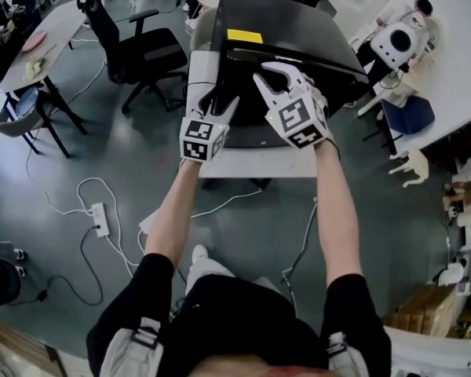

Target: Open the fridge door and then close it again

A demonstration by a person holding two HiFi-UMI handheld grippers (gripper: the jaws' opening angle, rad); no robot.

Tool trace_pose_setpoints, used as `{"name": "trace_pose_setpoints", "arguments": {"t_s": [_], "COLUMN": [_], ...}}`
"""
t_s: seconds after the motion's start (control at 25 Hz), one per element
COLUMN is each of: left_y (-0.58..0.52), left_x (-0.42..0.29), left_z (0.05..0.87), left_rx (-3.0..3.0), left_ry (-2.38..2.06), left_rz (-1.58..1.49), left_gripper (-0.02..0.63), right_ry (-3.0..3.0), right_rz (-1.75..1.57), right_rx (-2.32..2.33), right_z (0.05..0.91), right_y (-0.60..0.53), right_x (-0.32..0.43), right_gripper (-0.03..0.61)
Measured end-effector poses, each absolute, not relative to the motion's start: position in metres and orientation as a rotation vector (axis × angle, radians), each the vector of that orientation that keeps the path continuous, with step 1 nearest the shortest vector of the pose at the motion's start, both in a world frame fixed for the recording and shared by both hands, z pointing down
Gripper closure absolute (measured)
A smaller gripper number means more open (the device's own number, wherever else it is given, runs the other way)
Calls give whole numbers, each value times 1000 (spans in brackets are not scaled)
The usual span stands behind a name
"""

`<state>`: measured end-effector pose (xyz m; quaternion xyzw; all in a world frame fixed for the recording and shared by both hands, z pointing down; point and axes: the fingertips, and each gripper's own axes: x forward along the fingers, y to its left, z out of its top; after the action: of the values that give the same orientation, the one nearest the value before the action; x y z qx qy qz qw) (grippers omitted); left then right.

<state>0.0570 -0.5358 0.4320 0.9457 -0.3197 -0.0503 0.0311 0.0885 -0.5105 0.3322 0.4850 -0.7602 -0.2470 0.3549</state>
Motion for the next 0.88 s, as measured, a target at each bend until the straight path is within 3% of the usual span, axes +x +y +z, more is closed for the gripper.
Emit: {"name": "trace_pose_setpoints", "arguments": {"t_s": [0.48,0.88], "left_y": [-363,-182], "left_x": [67,143], "left_z": [435,441], "left_rx": [2863,2767], "left_ry": [-1316,-1501], "left_rz": [-17,35], "left_gripper": [402,402], "right_ry": [-2110,-2090], "right_rz": [-896,-1038], "right_rx": [1015,812], "right_z": [334,342], "right_y": [-360,-208], "right_x": [106,178], "right_gripper": [529,535]}}
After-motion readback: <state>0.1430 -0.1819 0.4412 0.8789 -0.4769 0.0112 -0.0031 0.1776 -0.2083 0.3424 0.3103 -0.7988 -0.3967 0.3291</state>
